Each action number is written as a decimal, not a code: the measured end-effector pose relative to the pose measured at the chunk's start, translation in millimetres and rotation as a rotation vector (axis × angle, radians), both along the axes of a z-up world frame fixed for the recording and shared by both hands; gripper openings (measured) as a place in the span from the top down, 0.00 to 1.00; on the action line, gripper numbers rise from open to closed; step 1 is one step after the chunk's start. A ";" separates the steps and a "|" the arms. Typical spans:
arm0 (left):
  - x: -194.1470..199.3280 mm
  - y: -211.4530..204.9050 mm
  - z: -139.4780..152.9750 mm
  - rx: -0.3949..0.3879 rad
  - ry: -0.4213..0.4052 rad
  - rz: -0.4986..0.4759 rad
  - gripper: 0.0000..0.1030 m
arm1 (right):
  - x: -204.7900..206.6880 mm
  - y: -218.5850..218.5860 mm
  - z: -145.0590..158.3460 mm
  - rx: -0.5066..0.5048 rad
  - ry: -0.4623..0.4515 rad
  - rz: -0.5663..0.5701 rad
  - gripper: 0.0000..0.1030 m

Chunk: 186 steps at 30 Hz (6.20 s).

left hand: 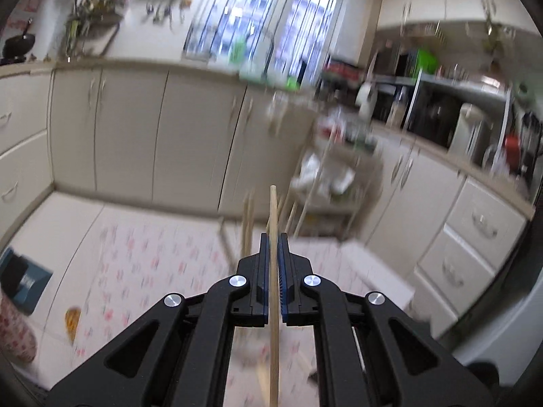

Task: Organize utensils
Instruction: 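Lift the left chopstick over the jar while the right gripper lifts its chopstick, then lower the left chopstick into the jar and open the left gripper, then carry the right chopstick over the jar and open the right gripper, then grasp a chopstick on the cloth with the right gripper, then lift the chopstick in the right gripper up over the glass jar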

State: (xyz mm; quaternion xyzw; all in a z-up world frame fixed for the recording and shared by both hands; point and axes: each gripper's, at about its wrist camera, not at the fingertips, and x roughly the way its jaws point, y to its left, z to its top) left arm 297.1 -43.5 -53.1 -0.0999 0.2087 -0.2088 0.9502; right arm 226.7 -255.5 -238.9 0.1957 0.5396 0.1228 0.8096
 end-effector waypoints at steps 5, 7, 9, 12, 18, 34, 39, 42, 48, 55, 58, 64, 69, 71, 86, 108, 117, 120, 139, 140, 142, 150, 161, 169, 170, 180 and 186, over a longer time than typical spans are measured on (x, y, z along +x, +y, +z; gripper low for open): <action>20.8 -11.2 19.8 -0.052 -0.084 0.058 0.96 | -2.2 0.8 -0.5 0.015 -0.001 -0.009 0.94; 26.4 -12.2 26.3 -0.070 -0.111 0.081 0.96 | -2.2 -1.1 -1.1 0.026 0.000 -0.014 0.94; 33.0 -13.0 34.6 -0.089 -0.147 0.111 0.96 | -2.7 -2.7 -0.8 0.032 0.001 -0.018 0.94; 40.7 -14.9 42.8 -0.096 -0.187 0.144 0.96 | -2.8 -3.8 -1.2 0.039 0.002 -0.023 0.94; 60.2 -28.0 36.2 -0.076 -0.248 0.261 0.96 | -2.3 -3.7 -1.7 0.048 0.002 -0.029 0.94; 72.4 -53.7 -5.3 0.058 -0.288 0.313 0.95 | -1.5 -3.9 -2.2 0.062 0.000 -0.037 0.94; 68.4 -52.8 -18.9 0.098 -0.272 0.304 0.95 | -1.5 -4.0 -2.4 0.062 0.000 -0.037 0.94; 66.9 -52.2 -26.3 0.121 -0.253 0.297 0.95 | -1.4 -4.1 -2.6 0.063 0.001 -0.037 0.94; 62.6 -50.2 -29.2 0.161 -0.246 0.297 0.95 | 0.2 -3.7 -2.4 0.067 0.001 -0.038 0.94; 59.7 -48.1 -24.5 0.181 -0.220 0.293 0.94 | 0.0 -4.5 -2.7 0.072 0.001 -0.039 0.94; 58.9 -47.3 -23.3 0.188 -0.201 0.284 0.88 | -0.2 -4.8 -2.9 0.077 0.001 -0.042 0.94; 48.2 -47.4 -19.8 0.216 -0.194 0.272 0.68 | -1.2 -6.5 -3.2 0.083 0.000 -0.044 0.94; 39.3 -49.3 -16.4 0.237 -0.183 0.253 0.61 | -1.7 -6.3 -3.0 0.084 0.000 -0.043 0.94; 35.7 -50.1 -14.8 0.241 -0.177 0.249 0.58 | -2.0 -6.0 -2.6 0.081 -0.001 -0.042 0.94; -16.0 21.2 -26.7 0.186 -0.076 0.344 0.24 | -2.6 -11.9 -0.1 0.128 -0.007 -0.088 0.94; -6.0 100.8 -123.6 -0.049 0.263 0.404 0.21 | 60.8 -12.4 163.7 0.269 -0.626 -0.241 0.94; -3.2 102.7 -127.8 -0.068 0.281 0.403 0.19 | 92.1 -13.4 80.2 -0.018 -0.296 -0.198 0.94; -2.8 101.9 -128.5 -0.069 0.287 0.403 0.19 | 104.1 -7.6 40.1 -0.065 -0.208 -0.175 0.94; 5.0 94.2 -132.9 -0.058 0.325 0.385 0.18 | 163.5 12.8 -23.1 -0.270 -0.104 0.037 0.72; 5.3 94.3 -133.2 -0.056 0.325 0.385 0.18 | 166.0 15.0 -23.1 -0.286 -0.105 0.053 0.72; 6.2 92.9 -133.1 -0.053 0.327 0.384 0.18 | 170.2 18.5 -23.6 -0.325 -0.107 0.088 0.72; 5.7 95.4 -134.2 -0.060 0.332 0.386 0.18 | 156.2 23.8 -20.6 -0.436 -0.105 0.224 0.91; 7.4 97.7 -136.4 -0.068 0.341 0.377 0.18 | 105.0 -32.7 54.8 0.044 -0.214 -0.065 0.95; 7.2 96.5 -136.8 -0.069 0.342 0.378 0.18 | 98.0 -17.8 151.6 0.247 -0.641 -0.276 0.94; 7.2 96.5 -136.8 -0.069 0.342 0.378 0.18 | 101.7 -14.6 154.8 0.255 -0.673 -0.301 0.94; 7.6 96.7 -138.8 -0.090 0.342 0.362 0.18 | 134.0 6.2 134.1 0.179 -0.734 -0.396 0.94; 8.5 97.2 -139.2 -0.096 0.344 0.355 0.18 | 139.9 15.1 135.4 0.096 -0.802 -0.405 0.94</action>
